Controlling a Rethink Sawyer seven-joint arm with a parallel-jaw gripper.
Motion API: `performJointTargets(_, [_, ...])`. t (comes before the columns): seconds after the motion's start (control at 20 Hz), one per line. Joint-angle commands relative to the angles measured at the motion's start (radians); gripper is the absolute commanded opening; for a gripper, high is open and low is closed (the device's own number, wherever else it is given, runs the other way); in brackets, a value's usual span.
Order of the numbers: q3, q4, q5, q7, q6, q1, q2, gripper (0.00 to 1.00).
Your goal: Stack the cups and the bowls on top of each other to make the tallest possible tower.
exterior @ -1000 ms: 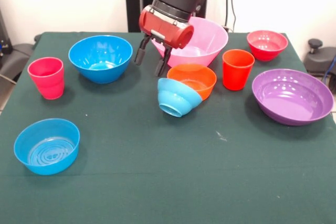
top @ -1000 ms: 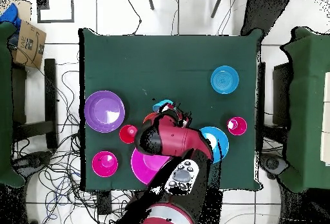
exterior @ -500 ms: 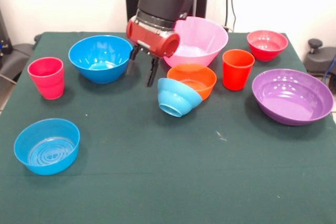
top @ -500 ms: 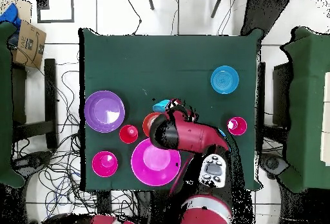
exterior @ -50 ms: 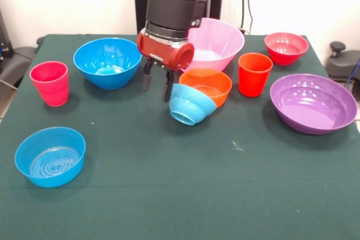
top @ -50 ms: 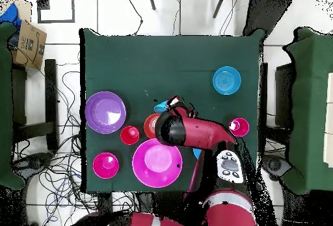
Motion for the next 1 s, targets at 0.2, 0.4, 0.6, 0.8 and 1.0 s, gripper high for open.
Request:
performJointTargets(0.2, [0.013,0.06,0.136,0.196,0.18,0.164,-0.055,1.0])
performJointTargets(0.4, [-0.077,0.028,0.215,0.228,0.248,0.239,-0.054,1.0])
performJointTargets(0.6, [-0.096,0.017,0.255,0.193,0.277,0.25,-0.052,1.0])
performJointTargets(0.8, [-0.106,0.02,0.286,0.187,0.237,0.255,-0.023,1.0])
performJointTargets(1.0, [-0.149,0.018,0.333,0.231,0.126,0.286,0.039,1.0])
